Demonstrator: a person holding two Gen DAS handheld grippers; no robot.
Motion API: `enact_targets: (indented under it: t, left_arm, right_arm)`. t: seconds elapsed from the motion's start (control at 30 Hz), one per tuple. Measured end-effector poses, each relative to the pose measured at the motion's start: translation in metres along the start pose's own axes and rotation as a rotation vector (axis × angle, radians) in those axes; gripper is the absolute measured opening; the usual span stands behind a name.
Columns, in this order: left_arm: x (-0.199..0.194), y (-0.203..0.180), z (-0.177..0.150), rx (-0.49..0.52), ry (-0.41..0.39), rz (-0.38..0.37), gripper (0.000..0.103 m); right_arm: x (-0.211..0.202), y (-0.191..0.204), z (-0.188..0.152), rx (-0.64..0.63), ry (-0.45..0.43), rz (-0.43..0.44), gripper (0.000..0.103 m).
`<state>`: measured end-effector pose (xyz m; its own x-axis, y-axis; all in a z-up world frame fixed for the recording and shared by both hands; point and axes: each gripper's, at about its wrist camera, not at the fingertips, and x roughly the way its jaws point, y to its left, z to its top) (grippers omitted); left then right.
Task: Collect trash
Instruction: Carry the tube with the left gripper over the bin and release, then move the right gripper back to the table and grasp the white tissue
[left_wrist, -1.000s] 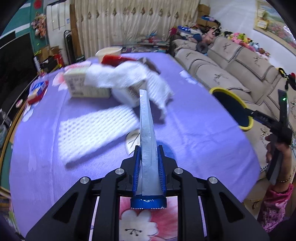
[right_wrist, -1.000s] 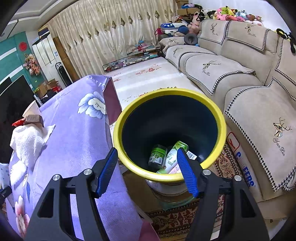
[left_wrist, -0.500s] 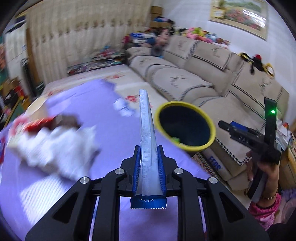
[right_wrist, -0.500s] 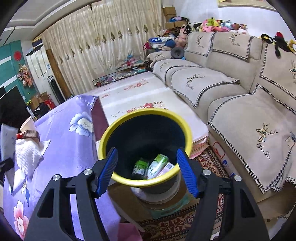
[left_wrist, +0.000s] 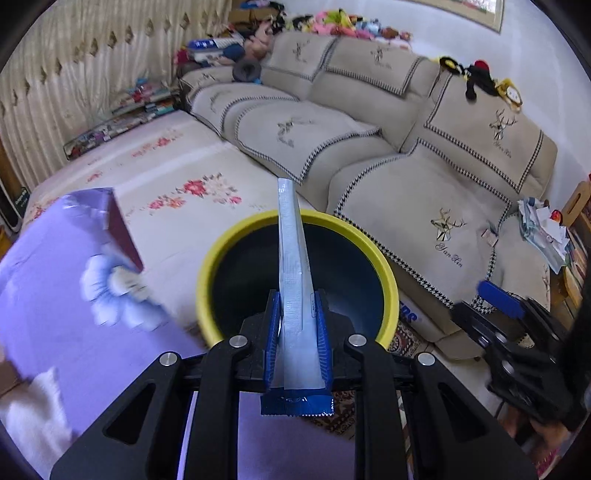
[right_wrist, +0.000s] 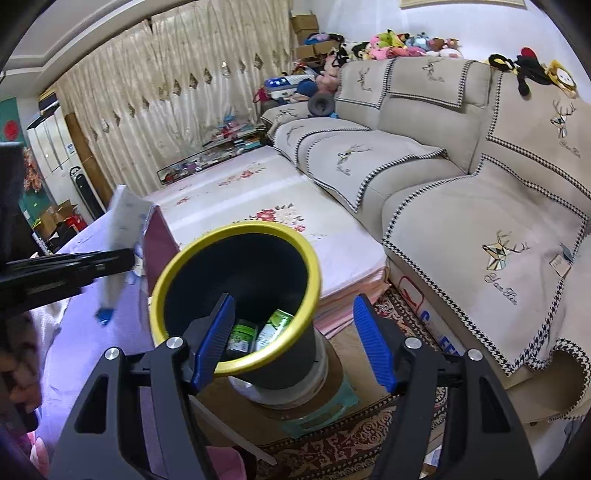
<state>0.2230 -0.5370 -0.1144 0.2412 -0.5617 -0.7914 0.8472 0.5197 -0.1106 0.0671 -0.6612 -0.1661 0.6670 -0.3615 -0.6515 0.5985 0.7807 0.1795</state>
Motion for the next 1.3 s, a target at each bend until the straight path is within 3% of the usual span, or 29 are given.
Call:
enact_targets:
  t: [0.27,0.3,0.37,0.47,0.57,0.6,0.67,0.77,1.0,1.2,1.3]
  left_arm:
    - [0.072,-0.006,0.014,0.001,0.082,0.042,0.024]
    - [0.077,-0.004,0.014,-0.003,0.084,0.053,0.028]
    - [0.080,0.000,0.014,-0.014,0.085,0.065,0.057]
    - [0.066,0.006,0.009,-0.026,0.052,0.074,0.061]
    - [0.019,0.010,0.001,-0.040,-0.025,0.057,0.065]
    - [0.003,0.010,-0.002,-0.040,-0.057,0.055,0.069]
    - [-0.034,0.010,-0.012,-0.040,-0.131,0.062,0.086]
    - [-0.093,0.017,-0.032,-0.060,-0.242,0.098,0.093]
    - [-0.202,0.046,-0.102,-0.132,-0.388,0.237,0.098]
    - [-0.262,0.078,-0.167,-0.220,-0.439,0.377,0.098]
    - [-0.282,0.096,-0.196,-0.291,-0.450,0.408,0.098]
  right_arm:
    - [0.001,-0.020,-0.001,0.034,0.006,-0.030,0.064]
    - [0.001,-0.020,-0.001,0.034,0.007,-0.031,0.064]
    - [0.000,-0.019,-0.002,0.032,0.007,-0.030,0.064]
    - [-0.003,-0.015,-0.003,0.026,0.003,-0.024,0.064]
    - [-0.007,-0.007,-0.004,0.016,-0.001,-0.016,0.064]
    - [-0.008,-0.005,-0.004,0.012,-0.001,-0.013,0.064]
    - [-0.010,-0.001,-0.004,0.003,-0.003,-0.002,0.064]
    - [-0.011,0.008,-0.005,-0.013,-0.003,0.017,0.065]
    - [-0.020,0.045,-0.009,-0.084,-0.003,0.071,0.066]
    - [-0.027,0.077,-0.018,-0.141,0.002,0.116,0.067]
    - [-0.027,0.097,-0.023,-0.175,0.015,0.150,0.067]
